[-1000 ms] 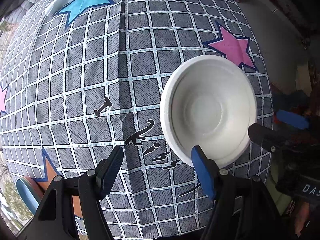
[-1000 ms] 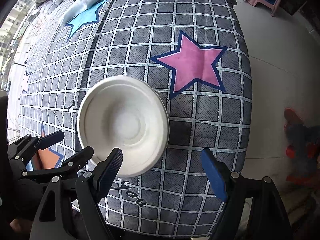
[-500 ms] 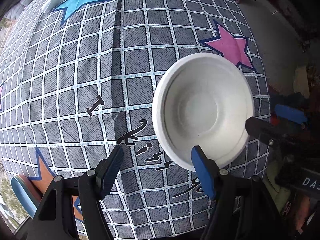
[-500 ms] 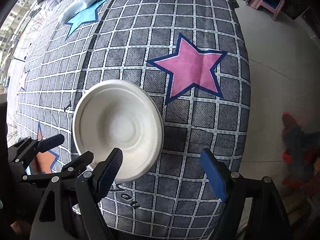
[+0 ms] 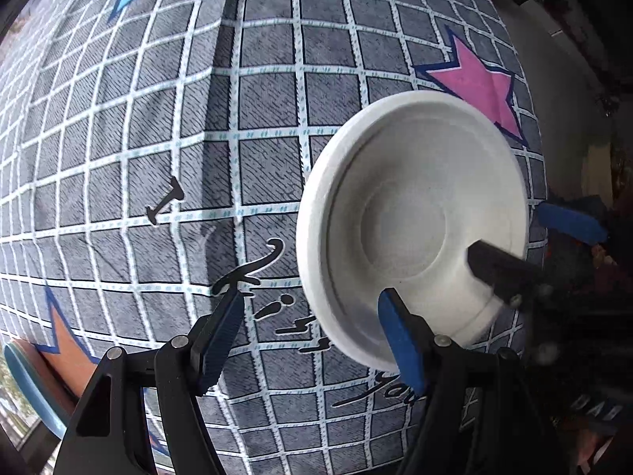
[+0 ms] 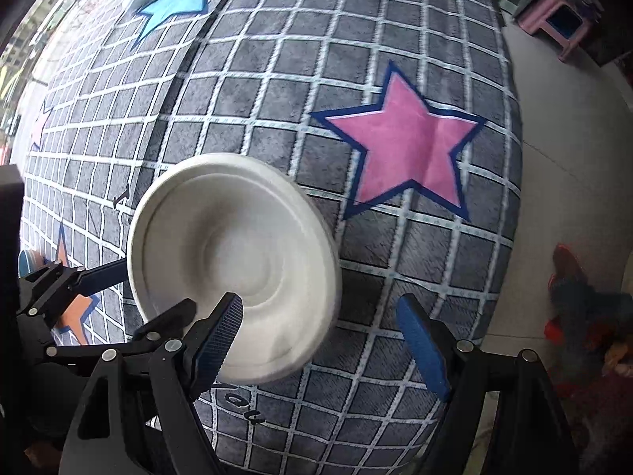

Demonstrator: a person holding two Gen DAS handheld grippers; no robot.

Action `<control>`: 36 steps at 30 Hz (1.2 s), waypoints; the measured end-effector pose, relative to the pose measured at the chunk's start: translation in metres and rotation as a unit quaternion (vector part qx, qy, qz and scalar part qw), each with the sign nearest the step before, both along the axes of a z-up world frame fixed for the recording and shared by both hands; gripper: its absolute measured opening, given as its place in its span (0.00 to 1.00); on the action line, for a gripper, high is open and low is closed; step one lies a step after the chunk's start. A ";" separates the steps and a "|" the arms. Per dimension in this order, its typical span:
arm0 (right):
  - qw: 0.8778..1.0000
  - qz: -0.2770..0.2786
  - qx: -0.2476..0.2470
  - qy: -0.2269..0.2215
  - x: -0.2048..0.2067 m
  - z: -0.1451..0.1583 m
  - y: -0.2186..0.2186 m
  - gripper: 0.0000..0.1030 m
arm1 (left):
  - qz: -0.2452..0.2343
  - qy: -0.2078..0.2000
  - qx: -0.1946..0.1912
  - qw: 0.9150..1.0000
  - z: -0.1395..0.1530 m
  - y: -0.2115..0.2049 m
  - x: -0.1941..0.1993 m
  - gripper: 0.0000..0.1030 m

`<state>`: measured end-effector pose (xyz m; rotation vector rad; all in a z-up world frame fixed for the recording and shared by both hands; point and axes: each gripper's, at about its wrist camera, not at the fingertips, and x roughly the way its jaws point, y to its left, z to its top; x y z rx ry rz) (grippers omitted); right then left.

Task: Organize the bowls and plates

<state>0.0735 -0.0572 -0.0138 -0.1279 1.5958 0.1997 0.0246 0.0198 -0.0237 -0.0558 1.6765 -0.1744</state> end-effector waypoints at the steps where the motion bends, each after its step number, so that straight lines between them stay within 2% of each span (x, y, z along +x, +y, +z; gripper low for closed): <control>1: 1.000 0.003 -0.002 0.003 0.002 -0.003 0.001 0.79 | -0.001 0.002 -0.001 1.000 -0.004 -0.002 0.000 0.72; 3: 1.000 0.007 -0.015 0.010 0.005 -0.011 0.005 0.79 | 0.001 0.007 -0.004 1.000 -0.012 -0.006 0.001 0.71; 4: 1.000 0.009 -0.016 0.013 0.006 -0.014 0.005 0.79 | 0.001 0.006 -0.006 1.000 -0.014 -0.008 0.001 0.68; 5: 1.000 0.012 -0.011 0.015 0.007 -0.015 0.006 0.75 | -0.001 0.003 -0.011 1.000 -0.015 -0.011 0.000 0.64; 6: 1.000 0.014 0.000 0.014 0.007 -0.015 0.006 0.61 | -0.006 0.001 -0.016 1.000 -0.015 -0.016 -0.002 0.57; 8: 0.999 0.024 0.019 0.017 0.006 -0.013 0.010 0.47 | -0.016 -0.003 -0.016 1.000 -0.016 -0.022 -0.002 0.51; 9: 0.999 0.029 0.016 0.014 0.006 -0.012 0.012 0.47 | -0.023 -0.005 -0.015 1.000 -0.016 -0.028 -0.001 0.48; 13: 0.999 0.031 0.017 0.011 0.004 -0.010 0.018 0.35 | -0.029 -0.016 -0.004 0.999 -0.016 -0.039 -0.004 0.46; 15: 0.999 0.021 0.023 0.010 0.004 -0.006 0.014 0.34 | -0.024 -0.019 -0.005 1.000 -0.016 -0.038 -0.004 0.40; 28: 0.999 0.011 0.041 -0.027 -0.021 0.023 0.013 0.33 | -0.027 -0.055 -0.004 0.998 0.012 -0.037 -0.009 0.40; 36: 0.998 0.014 0.051 -0.037 -0.040 0.043 0.019 0.33 | -0.023 -0.071 -0.006 0.997 0.040 -0.005 -0.008 0.40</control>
